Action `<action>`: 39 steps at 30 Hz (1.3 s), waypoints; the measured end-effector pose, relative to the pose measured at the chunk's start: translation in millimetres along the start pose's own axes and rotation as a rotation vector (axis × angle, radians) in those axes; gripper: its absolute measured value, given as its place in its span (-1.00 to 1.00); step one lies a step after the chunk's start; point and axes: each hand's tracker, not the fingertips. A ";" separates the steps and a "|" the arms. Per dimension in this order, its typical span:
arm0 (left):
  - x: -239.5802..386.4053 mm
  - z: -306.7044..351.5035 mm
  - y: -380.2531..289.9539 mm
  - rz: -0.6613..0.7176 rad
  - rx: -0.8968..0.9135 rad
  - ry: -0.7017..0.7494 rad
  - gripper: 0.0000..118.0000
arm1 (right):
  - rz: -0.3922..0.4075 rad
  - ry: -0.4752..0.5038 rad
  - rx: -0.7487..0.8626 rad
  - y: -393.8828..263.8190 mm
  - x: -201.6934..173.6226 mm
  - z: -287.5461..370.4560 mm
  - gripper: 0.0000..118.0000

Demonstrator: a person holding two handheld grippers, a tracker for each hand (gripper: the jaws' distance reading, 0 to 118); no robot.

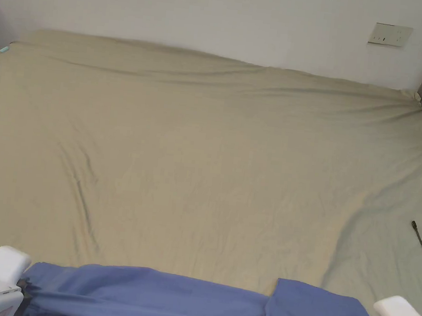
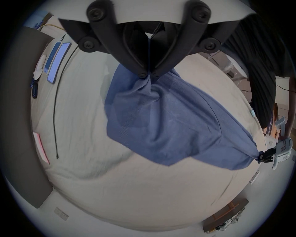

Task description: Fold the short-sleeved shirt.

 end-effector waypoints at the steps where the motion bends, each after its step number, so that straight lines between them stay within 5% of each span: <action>1: 1.8 1.1 -2.8 -0.003 -0.007 -0.006 -0.97 | -0.005 0.009 -0.020 -2.3 -0.8 -4.4 -0.95; 12: 12.7 -44.6 -17.4 -0.099 -0.149 -0.079 -0.97 | -0.033 0.030 -0.143 -1.8 26.5 -71.2 -0.94; 15: 15.5 -44.5 -16.2 -0.117 -0.136 -0.070 -0.91 | -0.020 0.018 -0.140 0.0 20.4 -70.4 -0.80; 17: 12.1 -40.9 -12.0 -0.099 -0.122 -0.050 -0.61 | 0.006 -0.014 -0.123 2.7 23.2 -61.2 -0.42; 19: 5.0 -31.8 -4.7 -0.072 -0.074 0.028 0.27 | 0.018 -0.093 -0.073 7.8 21.0 -40.9 0.55; 20: -0.4 -25.5 0.4 -0.051 -0.051 0.022 0.63 | 0.012 -0.131 -0.028 11.8 22.3 -29.5 0.79; 21: -5.1 -16.2 7.0 -0.005 -0.007 -0.006 0.89 | 0.005 -0.153 0.039 16.6 24.2 -15.6 0.81; 22: -9.3 -5.2 14.2 0.040 0.044 -0.027 0.92 | -0.014 -0.176 0.111 22.4 24.8 0.6 0.81; 24: -16.6 23.5 31.7 0.146 0.178 -0.037 0.92 | -0.105 -0.300 0.307 35.3 4.2 52.2 0.81; 27: -19.6 74.9 55.5 0.256 0.443 0.011 0.92 | -0.171 -0.323 0.586 48.3 -18.1 115.0 0.81; 33: 8.0 173.6 96.5 0.327 0.775 0.092 0.85 | -0.171 -0.392 1.041 58.3 -92.9 200.5 0.80; 37: 37.4 208.2 106.0 0.283 0.904 0.153 0.48 | -0.115 -0.463 1.176 60.2 -142.2 218.0 0.74; 39: 55.1 220.0 106.8 0.256 0.950 0.208 -0.24 | -0.087 -0.474 1.220 60.5 -162.4 216.8 0.38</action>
